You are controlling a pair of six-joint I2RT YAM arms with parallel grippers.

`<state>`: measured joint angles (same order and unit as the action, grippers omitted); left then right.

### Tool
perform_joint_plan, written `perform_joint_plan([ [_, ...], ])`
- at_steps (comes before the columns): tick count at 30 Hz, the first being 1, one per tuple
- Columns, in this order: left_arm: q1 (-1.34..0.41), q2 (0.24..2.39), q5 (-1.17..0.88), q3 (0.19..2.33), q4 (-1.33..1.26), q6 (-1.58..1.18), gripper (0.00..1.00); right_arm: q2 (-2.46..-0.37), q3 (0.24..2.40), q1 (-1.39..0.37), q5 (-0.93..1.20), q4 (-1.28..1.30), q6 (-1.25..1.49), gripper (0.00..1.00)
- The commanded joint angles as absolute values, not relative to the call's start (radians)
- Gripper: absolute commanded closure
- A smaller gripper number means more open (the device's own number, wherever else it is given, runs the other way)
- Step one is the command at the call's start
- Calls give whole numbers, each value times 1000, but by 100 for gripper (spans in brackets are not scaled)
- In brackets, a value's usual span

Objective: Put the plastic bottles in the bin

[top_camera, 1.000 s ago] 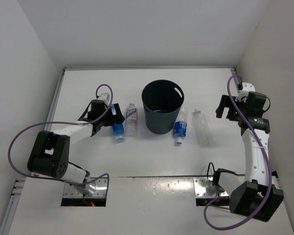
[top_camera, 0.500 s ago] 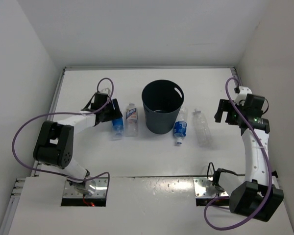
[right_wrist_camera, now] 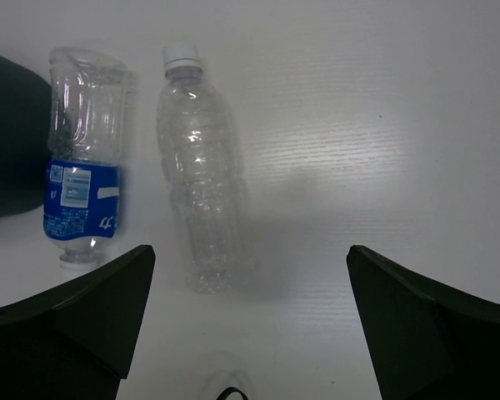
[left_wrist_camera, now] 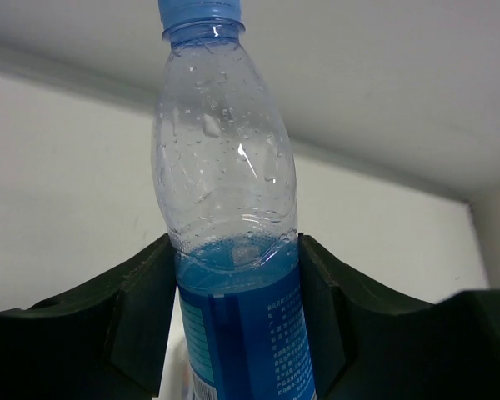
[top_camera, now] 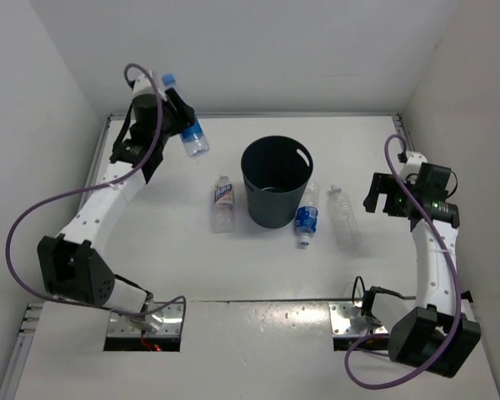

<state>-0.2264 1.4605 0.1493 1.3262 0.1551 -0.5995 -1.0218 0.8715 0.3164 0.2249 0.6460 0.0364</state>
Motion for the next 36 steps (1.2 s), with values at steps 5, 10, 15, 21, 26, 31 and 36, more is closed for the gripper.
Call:
perform_joint_plan([
  [5, -383, 1324, 221, 1440, -61, -463, 41, -1008, 841, 348, 290, 655, 54, 0],
  [10, -581, 1336, 254, 1431, -126, -377, 41, -1008, 831, 348, 311, 646, 54, 0],
  [15, -705, 1382, 307, 1401, -158, -331, 41, -1008, 831, 348, 311, 646, 63, 0],
  [21, -805, 1498, 342, 1434, -176, -321, 40, -1008, 822, 348, 302, 646, 52, 0],
  [26, -827, 1546, 353, 1416, -176, -334, 37, -1008, 813, 348, 302, 646, 52, 0],
  [31, -836, 1557, 385, 1405, -158, -334, 20, -1008, 804, 348, 311, 646, 43, 0],
  [36, -836, 1557, 431, 1427, -140, -325, 0, -1008, 785, 348, 311, 637, 43, 0],
])
